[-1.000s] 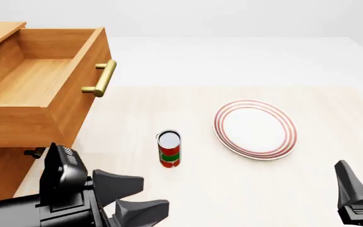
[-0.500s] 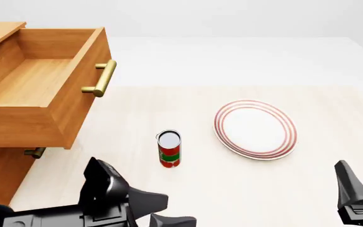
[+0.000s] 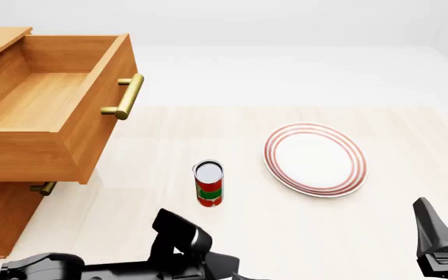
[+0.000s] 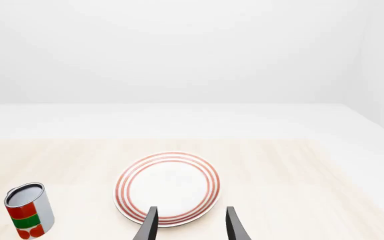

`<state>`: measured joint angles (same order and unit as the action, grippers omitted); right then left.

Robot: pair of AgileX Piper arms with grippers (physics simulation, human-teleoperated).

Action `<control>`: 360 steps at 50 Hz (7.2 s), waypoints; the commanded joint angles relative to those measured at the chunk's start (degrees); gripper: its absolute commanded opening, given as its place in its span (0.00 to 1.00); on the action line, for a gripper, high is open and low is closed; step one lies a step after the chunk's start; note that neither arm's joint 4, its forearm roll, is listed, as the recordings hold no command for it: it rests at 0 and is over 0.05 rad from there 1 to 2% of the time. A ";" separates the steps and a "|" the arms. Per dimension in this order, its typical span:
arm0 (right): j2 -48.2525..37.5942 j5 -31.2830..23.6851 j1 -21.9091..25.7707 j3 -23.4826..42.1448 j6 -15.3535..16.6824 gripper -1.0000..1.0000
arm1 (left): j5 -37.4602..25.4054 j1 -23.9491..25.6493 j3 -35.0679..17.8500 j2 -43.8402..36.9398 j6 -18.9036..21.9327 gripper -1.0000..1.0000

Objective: Put the bowl in the top drawer of the cabinet.

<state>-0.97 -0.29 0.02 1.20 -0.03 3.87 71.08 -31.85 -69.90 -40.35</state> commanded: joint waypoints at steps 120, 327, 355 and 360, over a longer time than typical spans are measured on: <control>-0.02 0.01 -0.01 0.00 0.00 1.00 | 1.91 1.40 -12.36 -20.97 -8.07 1.00; -0.80 -0.12 0.04 0.91 -0.02 1.00 | -1.79 -2.19 -18.79 -27.82 -9.13 0.00; -0.79 -0.12 0.05 0.91 -0.02 1.00 | -7.55 -5.92 -19.88 -20.64 -6.09 0.00; -0.78 -0.12 0.05 0.91 -0.01 1.00 | -9.05 -6.56 -20.50 -19.16 -5.51 0.00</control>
<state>-1.74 -0.40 0.07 2.08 -0.04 -3.04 65.76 -51.38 -91.83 -47.02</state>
